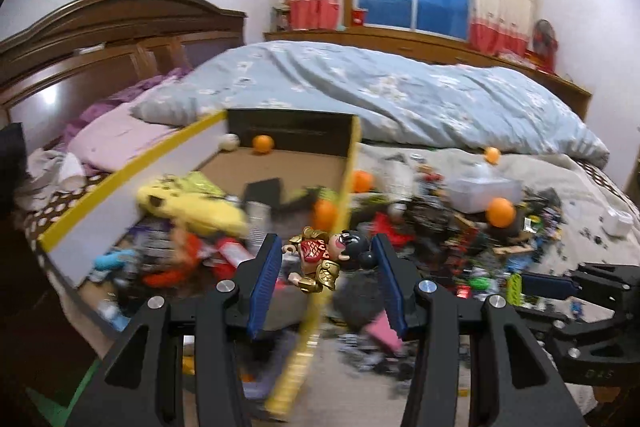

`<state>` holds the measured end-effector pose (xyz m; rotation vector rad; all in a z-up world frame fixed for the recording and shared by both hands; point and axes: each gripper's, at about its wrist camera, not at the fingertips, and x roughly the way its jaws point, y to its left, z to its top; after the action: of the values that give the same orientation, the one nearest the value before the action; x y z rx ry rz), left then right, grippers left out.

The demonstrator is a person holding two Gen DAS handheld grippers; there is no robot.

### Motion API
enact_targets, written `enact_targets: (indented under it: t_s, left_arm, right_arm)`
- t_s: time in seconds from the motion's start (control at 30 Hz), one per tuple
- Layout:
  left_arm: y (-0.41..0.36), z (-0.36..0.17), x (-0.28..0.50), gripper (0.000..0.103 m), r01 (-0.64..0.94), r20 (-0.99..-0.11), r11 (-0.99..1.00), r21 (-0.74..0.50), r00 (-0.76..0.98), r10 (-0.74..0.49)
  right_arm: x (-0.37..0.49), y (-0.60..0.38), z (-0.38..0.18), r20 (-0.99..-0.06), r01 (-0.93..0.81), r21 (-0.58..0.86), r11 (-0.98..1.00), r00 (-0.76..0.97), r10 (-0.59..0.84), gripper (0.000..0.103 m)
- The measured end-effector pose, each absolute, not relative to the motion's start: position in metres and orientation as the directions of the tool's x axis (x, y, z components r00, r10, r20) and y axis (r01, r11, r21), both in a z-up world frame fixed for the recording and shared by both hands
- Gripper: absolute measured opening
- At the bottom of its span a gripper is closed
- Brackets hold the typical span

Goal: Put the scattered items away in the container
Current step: 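Carry both held items over the yellow box and open both tools to drop them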

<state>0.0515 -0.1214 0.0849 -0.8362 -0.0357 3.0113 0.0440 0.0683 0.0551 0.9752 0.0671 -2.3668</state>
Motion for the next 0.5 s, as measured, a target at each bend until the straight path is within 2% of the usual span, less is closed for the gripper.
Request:
enact_targets:
  t_s: [0.23,0.5]
  left_arm:
    - [-0.18,0.084,0.042,0.046,0.099,-0.526,-0.995,-0.004,-0.846,-0.082]
    - [-0.229,0.071,0.028,0.046,0.173,-0.554,-0.985,0.001,-0.82,-0.145]
  right_arm:
    - [0.043,0.012,0.063,-0.661,0.62,0.14,-0.772,-0.522,-0.539,0.044]
    - [0.042,-0.041,0.07,-0.65,0.699,0.125,-0.704,-0.479,-0.59,0.044]
